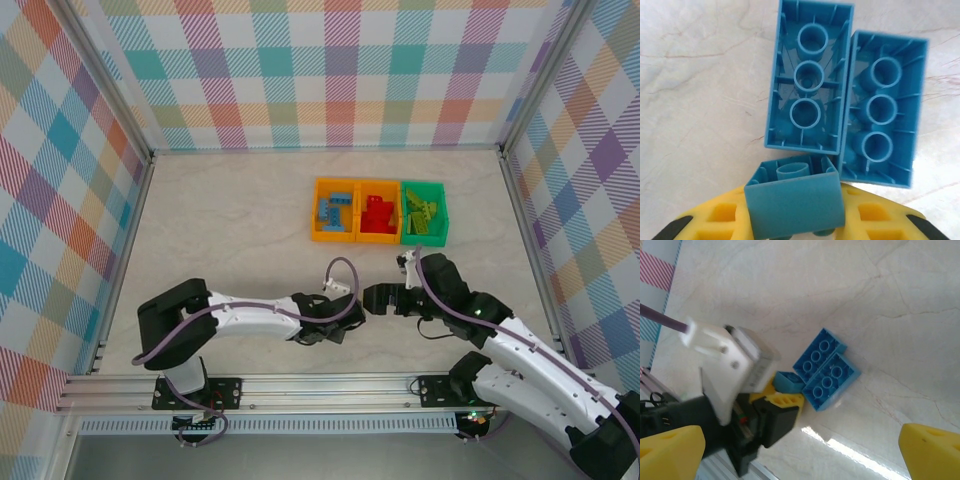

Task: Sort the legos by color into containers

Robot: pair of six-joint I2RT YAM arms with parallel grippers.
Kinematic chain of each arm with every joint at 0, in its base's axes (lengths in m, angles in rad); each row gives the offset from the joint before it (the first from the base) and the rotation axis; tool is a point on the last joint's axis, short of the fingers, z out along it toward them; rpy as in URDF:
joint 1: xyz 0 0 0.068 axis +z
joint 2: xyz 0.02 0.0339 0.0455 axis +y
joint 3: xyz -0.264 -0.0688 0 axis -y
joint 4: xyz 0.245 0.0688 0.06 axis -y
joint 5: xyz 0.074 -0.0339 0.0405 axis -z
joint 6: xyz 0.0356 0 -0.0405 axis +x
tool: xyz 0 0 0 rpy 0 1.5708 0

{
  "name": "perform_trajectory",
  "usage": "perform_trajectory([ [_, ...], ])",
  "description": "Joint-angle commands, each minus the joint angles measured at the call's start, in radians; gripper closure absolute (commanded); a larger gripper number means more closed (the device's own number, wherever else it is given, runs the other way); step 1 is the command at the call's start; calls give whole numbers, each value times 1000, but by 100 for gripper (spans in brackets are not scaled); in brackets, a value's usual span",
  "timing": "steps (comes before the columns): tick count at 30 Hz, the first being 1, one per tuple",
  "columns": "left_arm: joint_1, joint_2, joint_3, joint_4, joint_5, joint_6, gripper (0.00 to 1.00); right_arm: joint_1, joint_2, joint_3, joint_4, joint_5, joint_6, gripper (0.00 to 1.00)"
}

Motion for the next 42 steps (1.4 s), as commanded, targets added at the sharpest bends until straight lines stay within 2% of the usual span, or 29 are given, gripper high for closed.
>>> perform_trajectory([
  [1, 8, -139, -2, -42, -46, 9, 74, -1, 14, 56, -75, -57, -65, 0],
  [4, 41, -213, 34, -73, -82, 31, 74, 1, 10, 87, -99, -78, -91, 0],
  [8, 148, -185, 138, -43, -90, 122, 75, 1, -3, 115, -104, -42, -108, 0],
  [12, 286, -31, 316, -1, -44, 229, 75, 1, -28, 122, -101, 21, -112, 0],
  [18, 445, 293, 736, -119, 25, 295, 73, 0, -68, 126, -130, 39, -104, 0],
  [20, 481, 392, 867, -156, 31, 301, 68, 0, -82, 130, -154, 30, -91, 0],
  [23, 525, 509, 1052, -224, 116, 290, 59, 0, -107, 129, -188, 18, -69, 0],
  [25, 533, 545, 1124, -235, 163, 291, 51, -1, -111, 134, -212, 27, -59, 0],
  [27, 534, 549, 1157, -234, 182, 292, 47, 0, -97, 145, -241, 49, -52, 0],
  [30, 533, 515, 1153, -239, 203, 294, 45, -1, -58, 162, -269, 65, -50, 0],
  [33, 530, 415, 1056, -237, 239, 305, 45, 0, -35, 166, -265, 62, -56, 0],
  [38, 478, 113, 654, -101, 319, 311, 44, 0, -56, 121, -207, 59, -49, 0],
  [42, 371, -72, 384, -78, 293, 304, 44, -1, -56, 84, -147, 56, -34, 0],
])
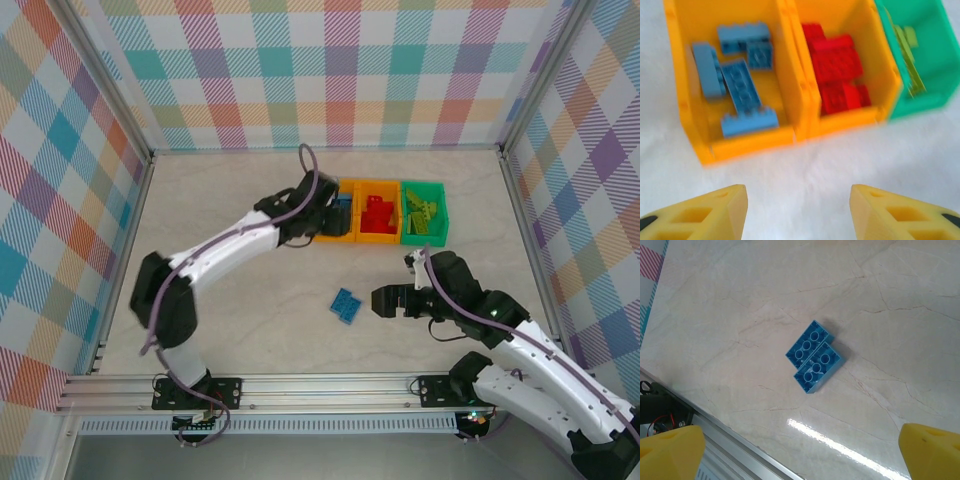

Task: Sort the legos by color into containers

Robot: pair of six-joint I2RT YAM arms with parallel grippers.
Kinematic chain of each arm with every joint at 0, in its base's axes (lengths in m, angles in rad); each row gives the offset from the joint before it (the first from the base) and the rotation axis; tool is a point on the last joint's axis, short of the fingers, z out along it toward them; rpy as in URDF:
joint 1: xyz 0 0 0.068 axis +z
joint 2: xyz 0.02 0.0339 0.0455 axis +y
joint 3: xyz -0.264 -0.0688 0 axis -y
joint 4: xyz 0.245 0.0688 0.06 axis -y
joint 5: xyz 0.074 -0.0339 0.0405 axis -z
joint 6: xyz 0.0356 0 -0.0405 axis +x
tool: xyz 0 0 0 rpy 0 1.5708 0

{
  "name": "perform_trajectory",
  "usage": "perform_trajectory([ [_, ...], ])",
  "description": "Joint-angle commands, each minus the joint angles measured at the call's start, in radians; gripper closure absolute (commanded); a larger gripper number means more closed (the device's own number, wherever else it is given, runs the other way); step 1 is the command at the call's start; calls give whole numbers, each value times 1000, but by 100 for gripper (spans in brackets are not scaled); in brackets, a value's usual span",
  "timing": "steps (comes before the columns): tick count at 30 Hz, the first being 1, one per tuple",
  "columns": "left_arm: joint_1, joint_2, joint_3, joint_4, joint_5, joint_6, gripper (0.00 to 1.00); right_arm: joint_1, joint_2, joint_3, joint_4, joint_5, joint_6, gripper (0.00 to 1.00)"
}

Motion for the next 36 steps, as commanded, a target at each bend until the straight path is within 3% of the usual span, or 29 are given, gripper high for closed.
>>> perform_trajectory([
  [1, -105, -114, -165, 37, 7, 8, 43, 0, 2, -32, 67, 4, 21, 0],
  [4, -183, -144, -271, 40, -30, -36, 43, 0, 24, -32, 102, 0, 14, 0],
  [8, -205, -90, -335, 74, -23, -119, 42, 0, 63, -8, 117, -5, -2, 0],
  [15, -208, 61, -297, 158, 2, -113, 28, -1, 73, -2, 111, -18, 7, 0],
  [19, -208, 119, -262, 174, -26, -109, 27, 0, 41, -20, 107, -12, 23, 0],
  [29, -202, 219, -226, 161, -88, -125, 37, 0, 32, -33, 104, -14, 22, 0],
  [36, -203, 176, -275, 141, -109, -135, 45, 0, 28, -41, 109, -12, 24, 0],
])
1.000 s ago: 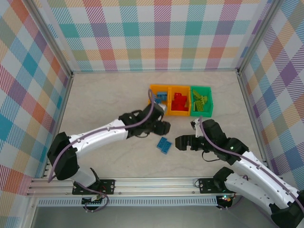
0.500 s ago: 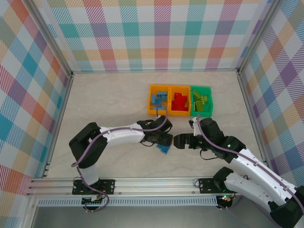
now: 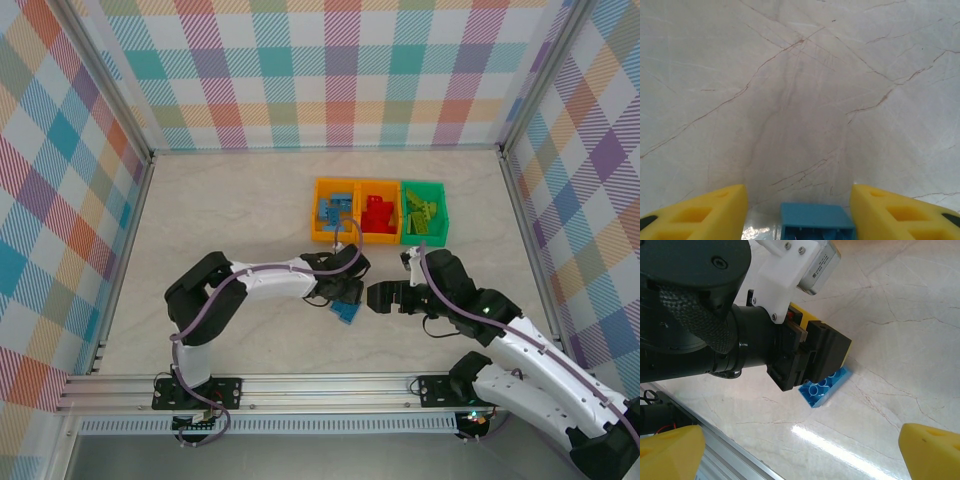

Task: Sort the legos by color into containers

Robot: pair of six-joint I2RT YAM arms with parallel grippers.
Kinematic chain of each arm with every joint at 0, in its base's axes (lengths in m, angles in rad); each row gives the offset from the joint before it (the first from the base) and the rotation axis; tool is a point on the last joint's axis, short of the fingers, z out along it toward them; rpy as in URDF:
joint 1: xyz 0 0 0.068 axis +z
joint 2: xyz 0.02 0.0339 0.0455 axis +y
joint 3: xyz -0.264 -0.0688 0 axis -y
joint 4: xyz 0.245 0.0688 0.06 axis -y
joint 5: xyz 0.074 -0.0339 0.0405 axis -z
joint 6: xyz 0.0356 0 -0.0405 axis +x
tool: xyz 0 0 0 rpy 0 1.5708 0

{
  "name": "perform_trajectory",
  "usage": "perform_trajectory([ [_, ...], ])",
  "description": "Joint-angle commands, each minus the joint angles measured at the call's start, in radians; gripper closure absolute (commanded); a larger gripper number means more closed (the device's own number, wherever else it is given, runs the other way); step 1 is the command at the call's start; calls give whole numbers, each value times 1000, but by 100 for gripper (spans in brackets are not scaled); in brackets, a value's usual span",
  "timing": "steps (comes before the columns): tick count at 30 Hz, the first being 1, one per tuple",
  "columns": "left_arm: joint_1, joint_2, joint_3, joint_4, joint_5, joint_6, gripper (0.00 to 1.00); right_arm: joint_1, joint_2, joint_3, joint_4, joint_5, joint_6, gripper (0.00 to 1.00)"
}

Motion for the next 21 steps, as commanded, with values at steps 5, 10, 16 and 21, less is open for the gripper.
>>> perform_trajectory([
  [5, 10, -69, -77, -24, -31, -27, 58, 0, 4, -20, 27, -31, 13, 0],
  [10, 10, -100, -118, -5, -16, -51, 67, 0, 16, -9, 6, -55, 16, 0],
  [16, 10, -178, -127, -13, -48, -53, 75, 1, 36, -13, 32, -152, 17, 0],
  [21, 38, -277, -85, 12, -141, -28, 76, 18, 86, -40, 96, -215, 47, 0],
])
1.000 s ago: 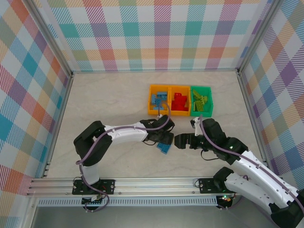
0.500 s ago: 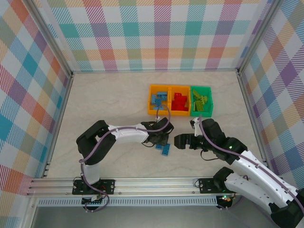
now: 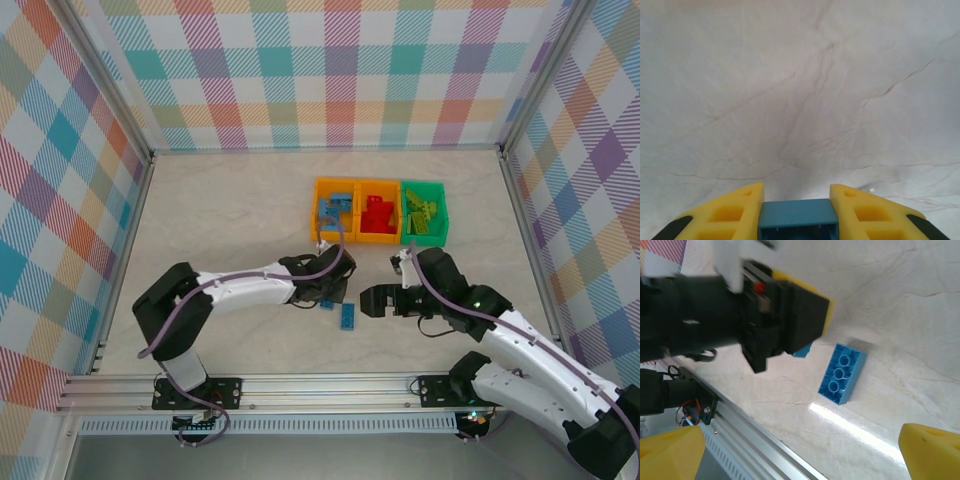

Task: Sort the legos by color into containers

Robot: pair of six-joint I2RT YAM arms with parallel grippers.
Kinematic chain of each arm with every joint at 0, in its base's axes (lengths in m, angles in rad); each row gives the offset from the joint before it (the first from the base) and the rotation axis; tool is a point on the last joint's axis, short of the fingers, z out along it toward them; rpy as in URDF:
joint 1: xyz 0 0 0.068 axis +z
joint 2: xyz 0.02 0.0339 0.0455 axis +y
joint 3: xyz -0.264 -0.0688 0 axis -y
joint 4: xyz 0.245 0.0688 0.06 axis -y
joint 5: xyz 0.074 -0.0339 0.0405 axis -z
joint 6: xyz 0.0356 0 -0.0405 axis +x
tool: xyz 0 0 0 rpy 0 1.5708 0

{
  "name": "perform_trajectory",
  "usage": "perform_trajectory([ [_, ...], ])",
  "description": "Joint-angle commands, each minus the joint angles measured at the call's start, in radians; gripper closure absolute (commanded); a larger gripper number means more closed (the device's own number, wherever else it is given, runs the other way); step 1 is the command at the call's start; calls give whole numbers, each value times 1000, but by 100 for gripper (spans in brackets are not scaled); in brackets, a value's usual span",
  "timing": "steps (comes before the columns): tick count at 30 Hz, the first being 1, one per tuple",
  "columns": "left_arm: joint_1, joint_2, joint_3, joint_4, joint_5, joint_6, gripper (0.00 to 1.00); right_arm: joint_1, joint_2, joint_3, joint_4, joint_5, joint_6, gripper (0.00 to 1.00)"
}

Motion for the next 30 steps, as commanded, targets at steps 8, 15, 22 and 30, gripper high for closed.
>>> perform_trajectory([
  [8, 203, 85, 306, 98, -201, 125, 78, 17, -39, -15, 62, 53, 38, 0],
  [15, 280, 356, 628, 115, -195, 202, 73, 18, -104, -16, -2, 95, 37, 0],
  [22, 311, 383, 694, 110, -89, 162, 43, 16, -138, -16, -63, 130, 60, 0],
  [30, 259, -56, 275, 245, 20, 168, 37, 104, -6, -21, 17, 150, 102, 0],
])
